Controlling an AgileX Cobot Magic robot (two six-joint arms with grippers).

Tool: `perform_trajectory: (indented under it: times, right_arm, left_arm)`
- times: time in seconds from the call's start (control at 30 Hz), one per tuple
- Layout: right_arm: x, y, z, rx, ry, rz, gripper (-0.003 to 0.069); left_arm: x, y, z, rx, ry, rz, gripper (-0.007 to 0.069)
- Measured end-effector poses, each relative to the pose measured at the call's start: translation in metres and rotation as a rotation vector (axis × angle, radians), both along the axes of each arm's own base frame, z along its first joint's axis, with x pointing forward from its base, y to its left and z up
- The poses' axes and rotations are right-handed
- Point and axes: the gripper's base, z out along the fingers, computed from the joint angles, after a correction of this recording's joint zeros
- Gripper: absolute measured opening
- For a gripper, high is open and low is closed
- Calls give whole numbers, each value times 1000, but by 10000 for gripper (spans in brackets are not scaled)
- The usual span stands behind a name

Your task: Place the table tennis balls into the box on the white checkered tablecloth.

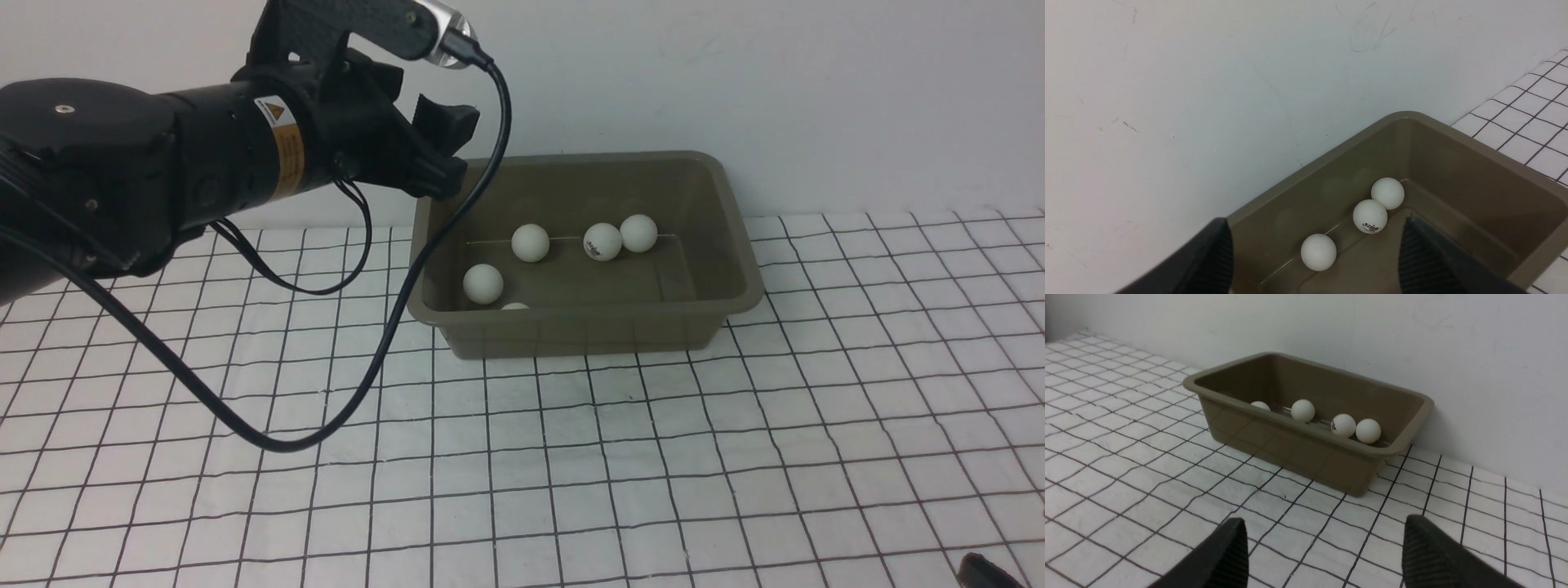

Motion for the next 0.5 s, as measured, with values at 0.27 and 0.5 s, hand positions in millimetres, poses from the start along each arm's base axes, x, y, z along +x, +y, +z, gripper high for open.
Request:
perform_trajectory:
  times: [0.27,0.5]
  right_arm:
    - [0,-1,-2,-14,16,-4,462]
    - [0,-1,-3,-15,25,-5,462]
  left_arm:
    - [-1,-2,0,-5,6,-20,490]
    - [-1,-2,0,-4,5,-21,490]
